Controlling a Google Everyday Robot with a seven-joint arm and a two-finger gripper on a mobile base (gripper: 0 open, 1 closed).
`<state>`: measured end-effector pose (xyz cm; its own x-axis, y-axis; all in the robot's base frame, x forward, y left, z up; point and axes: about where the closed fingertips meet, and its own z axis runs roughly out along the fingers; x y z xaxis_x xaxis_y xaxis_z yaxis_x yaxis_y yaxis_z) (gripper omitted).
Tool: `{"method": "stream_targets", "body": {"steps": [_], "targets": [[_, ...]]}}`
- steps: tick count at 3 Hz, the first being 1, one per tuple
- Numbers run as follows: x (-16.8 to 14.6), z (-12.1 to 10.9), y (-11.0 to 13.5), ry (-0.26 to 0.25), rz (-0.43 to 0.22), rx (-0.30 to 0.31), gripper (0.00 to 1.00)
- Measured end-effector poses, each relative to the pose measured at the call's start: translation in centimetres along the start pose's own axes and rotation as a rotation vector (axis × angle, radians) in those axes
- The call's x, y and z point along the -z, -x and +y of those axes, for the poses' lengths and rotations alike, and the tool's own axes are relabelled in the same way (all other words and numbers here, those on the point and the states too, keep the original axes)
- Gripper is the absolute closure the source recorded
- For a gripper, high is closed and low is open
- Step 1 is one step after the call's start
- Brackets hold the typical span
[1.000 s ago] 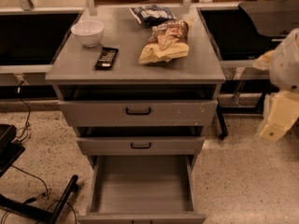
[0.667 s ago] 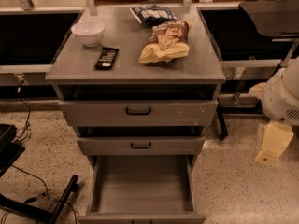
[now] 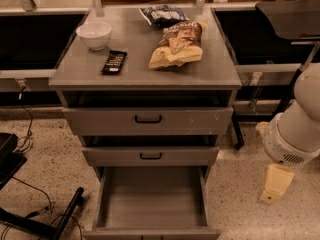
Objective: Close bottom drawer
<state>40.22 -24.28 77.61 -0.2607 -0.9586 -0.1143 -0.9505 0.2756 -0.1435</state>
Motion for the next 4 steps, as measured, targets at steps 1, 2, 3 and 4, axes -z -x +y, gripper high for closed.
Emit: {"method": "stream_targets", "body": {"steps": [1, 2, 3, 4], "targets": [[-6.6, 1.0, -0.3, 0.041, 0.004, -0.003, 0.00], [-17.0, 3.0, -2.3, 0.088, 0.042, -0.027, 0.00], [-25.6, 4.6, -5.1, 0.084, 0.070, -0.054, 0.00], [-32.1, 3.8, -6.6, 0.038, 0.054, -0.055, 0.00]]}}
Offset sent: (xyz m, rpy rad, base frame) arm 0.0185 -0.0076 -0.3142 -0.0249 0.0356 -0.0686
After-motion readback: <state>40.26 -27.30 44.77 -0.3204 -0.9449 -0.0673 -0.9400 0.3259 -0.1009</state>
